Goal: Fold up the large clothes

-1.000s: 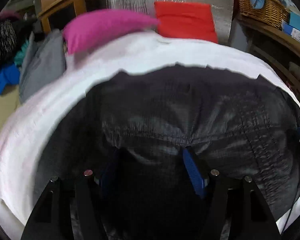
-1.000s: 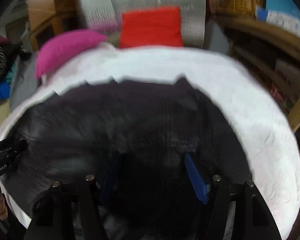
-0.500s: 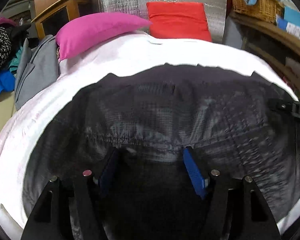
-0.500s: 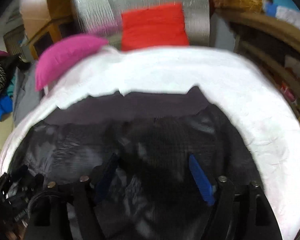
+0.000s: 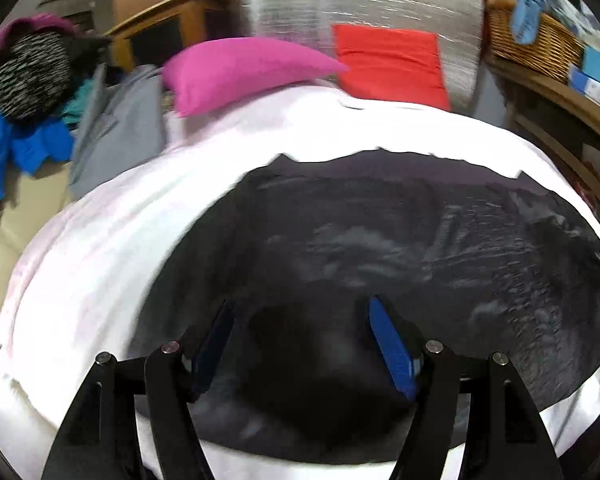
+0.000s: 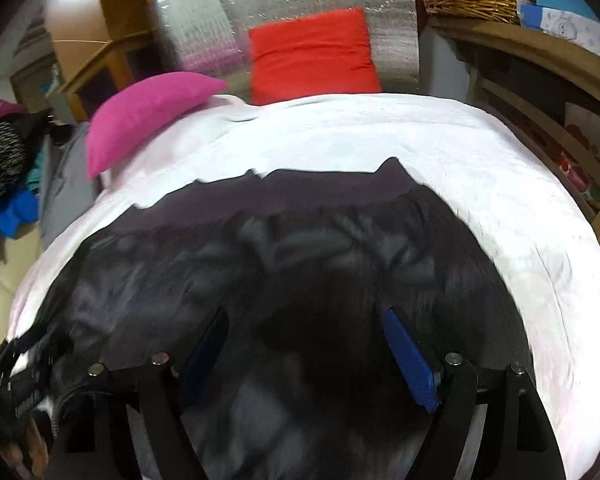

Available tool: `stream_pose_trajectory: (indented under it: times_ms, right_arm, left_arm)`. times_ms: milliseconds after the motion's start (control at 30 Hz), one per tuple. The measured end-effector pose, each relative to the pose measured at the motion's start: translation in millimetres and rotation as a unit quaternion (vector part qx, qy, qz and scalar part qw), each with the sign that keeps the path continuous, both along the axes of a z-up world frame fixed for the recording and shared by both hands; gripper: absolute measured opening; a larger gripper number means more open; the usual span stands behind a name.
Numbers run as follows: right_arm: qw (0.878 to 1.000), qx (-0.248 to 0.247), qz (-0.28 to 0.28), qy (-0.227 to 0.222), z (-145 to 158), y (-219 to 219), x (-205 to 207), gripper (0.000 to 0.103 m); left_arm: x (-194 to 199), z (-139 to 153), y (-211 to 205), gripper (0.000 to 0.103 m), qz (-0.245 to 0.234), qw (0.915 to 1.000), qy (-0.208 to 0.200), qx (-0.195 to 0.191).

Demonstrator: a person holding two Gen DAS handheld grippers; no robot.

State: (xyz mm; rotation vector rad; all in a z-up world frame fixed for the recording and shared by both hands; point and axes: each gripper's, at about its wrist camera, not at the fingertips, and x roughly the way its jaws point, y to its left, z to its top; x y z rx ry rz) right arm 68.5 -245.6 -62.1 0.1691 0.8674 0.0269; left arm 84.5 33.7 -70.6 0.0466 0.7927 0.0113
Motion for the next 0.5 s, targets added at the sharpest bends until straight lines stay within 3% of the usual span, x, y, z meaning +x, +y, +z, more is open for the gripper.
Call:
stream_pose_trajectory:
  times_ms: [133, 267, 500]
  right_arm:
    - [1.000, -0.012, 0.003, -0.002, -10.0, 13.4, -22.2, 0.083]
    - [0.999, -0.046, 0.016, 0.015, -30.2, 21.1, -21.9, 0.083]
    - [1.000, -0.030, -0.006, -0.006, -9.1, 10.5, -38.6, 0.083]
  left_arm:
    - [-2.3, -15.1, 25.6, 0.071, 0.038, 0.9990, 0.023, -0.003]
    - [-2.2, -26.3, 27.7, 0.072, 0.033, 0.9989, 0.034, 0.000]
    - [-20.4, -8.9, 32.2, 0.071, 0.043, 0.9989, 0.017, 0.003]
